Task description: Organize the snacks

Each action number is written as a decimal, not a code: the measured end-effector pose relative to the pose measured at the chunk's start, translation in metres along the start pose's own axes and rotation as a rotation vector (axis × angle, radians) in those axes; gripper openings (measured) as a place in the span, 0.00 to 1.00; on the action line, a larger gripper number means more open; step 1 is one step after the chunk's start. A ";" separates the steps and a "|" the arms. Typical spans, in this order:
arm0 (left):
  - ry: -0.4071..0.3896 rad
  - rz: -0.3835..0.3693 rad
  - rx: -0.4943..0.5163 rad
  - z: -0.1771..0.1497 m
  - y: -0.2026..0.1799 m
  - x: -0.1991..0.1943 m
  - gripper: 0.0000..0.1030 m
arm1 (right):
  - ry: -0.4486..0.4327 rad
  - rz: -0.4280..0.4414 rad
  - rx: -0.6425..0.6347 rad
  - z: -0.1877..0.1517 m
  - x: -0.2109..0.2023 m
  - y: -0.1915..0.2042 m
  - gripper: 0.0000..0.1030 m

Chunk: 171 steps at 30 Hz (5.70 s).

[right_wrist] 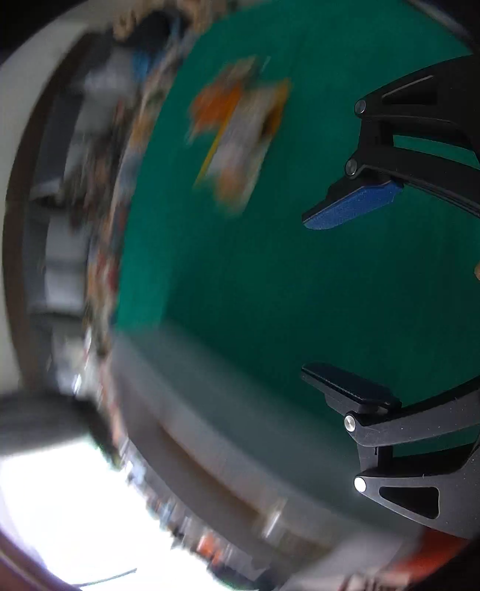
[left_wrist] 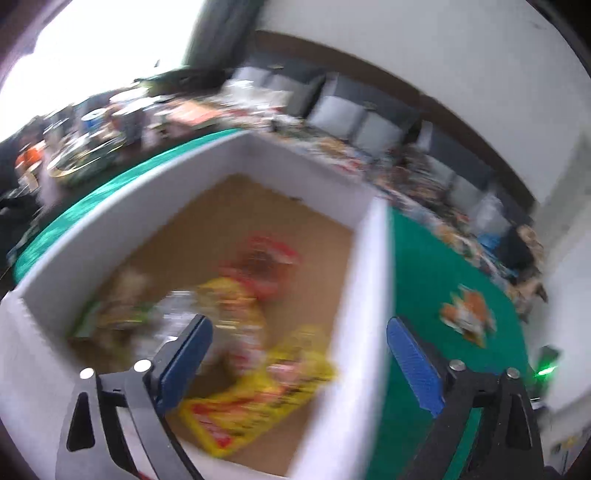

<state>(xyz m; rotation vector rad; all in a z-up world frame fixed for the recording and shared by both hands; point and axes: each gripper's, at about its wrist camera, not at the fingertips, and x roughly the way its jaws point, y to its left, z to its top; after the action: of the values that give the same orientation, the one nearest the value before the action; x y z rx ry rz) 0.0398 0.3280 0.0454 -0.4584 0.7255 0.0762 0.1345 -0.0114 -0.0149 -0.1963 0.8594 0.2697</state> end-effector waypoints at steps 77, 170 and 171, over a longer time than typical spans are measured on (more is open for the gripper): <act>0.315 0.020 0.543 -0.108 -0.214 0.224 0.99 | 0.008 -0.321 0.424 -0.115 -0.014 -0.258 0.89; 0.222 0.055 0.493 -0.108 -0.174 0.210 1.00 | 0.008 -0.322 0.424 -0.115 -0.011 -0.256 0.89; 0.222 0.055 0.493 -0.108 -0.174 0.210 1.00 | 0.008 -0.322 0.424 -0.115 -0.011 -0.256 0.89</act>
<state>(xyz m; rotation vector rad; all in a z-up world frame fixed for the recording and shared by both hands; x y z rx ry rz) 0.1684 0.1066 -0.0971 0.0262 0.9419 -0.1032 0.1251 -0.2872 -0.0640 0.0616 0.8599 -0.2152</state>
